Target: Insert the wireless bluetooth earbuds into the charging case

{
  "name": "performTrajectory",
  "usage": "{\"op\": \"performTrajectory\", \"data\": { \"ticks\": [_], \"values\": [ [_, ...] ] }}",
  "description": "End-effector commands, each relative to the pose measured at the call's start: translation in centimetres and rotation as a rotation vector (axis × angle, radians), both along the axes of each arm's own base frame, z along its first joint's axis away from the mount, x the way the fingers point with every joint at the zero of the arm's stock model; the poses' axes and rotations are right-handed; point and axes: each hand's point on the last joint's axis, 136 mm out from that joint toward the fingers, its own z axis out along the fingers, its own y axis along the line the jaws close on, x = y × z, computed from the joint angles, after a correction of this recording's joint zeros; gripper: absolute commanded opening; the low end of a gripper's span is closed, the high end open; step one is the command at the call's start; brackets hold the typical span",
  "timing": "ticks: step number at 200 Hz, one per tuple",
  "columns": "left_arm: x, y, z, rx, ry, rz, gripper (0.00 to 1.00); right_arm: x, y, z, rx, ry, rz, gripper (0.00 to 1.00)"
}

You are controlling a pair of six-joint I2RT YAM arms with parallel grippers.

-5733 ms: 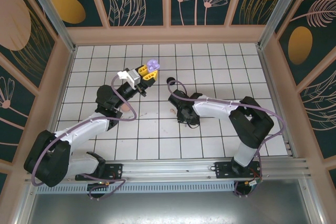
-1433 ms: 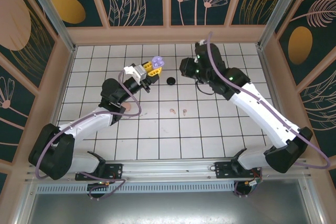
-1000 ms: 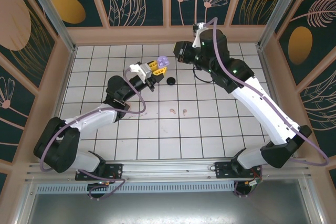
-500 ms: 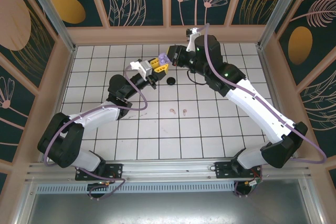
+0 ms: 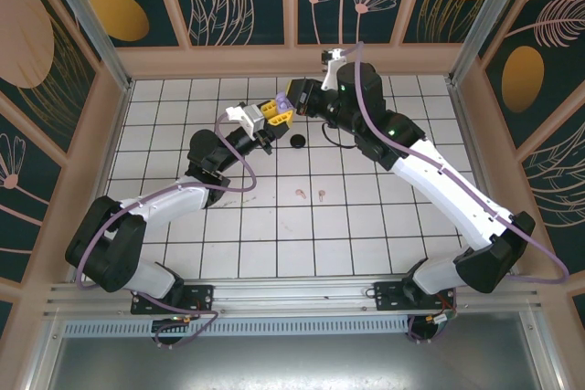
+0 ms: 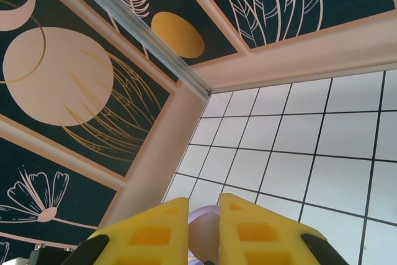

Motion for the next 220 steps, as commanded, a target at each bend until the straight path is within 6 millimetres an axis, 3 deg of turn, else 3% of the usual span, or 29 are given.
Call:
{"op": "performTrajectory", "data": {
  "ticks": [1, 109, 194, 220],
  "values": [
    [-0.7, -0.1, 2.4, -0.044, -0.051, -0.023, 0.00, -0.8, 0.5, 0.9, 0.046, -0.015, 0.032, 0.16],
    [-1.0, 0.1, 3.4, -0.062, -0.060, -0.024, 0.00, -1.2, -0.1, -1.2, 0.024, -0.001, 0.009, 0.16],
    [-1.5, 0.3, 4.6, -0.101, -0.071, -0.046, 0.00, -2.0, 0.2, -2.4, -0.036, -0.093, -0.013, 0.16],
    [-1.5, 0.3, 4.5, -0.097, -0.065, -0.045, 0.00, -1.7, -0.4, -2.4, -0.040, -0.082, -0.051, 0.25]
  ]
}}
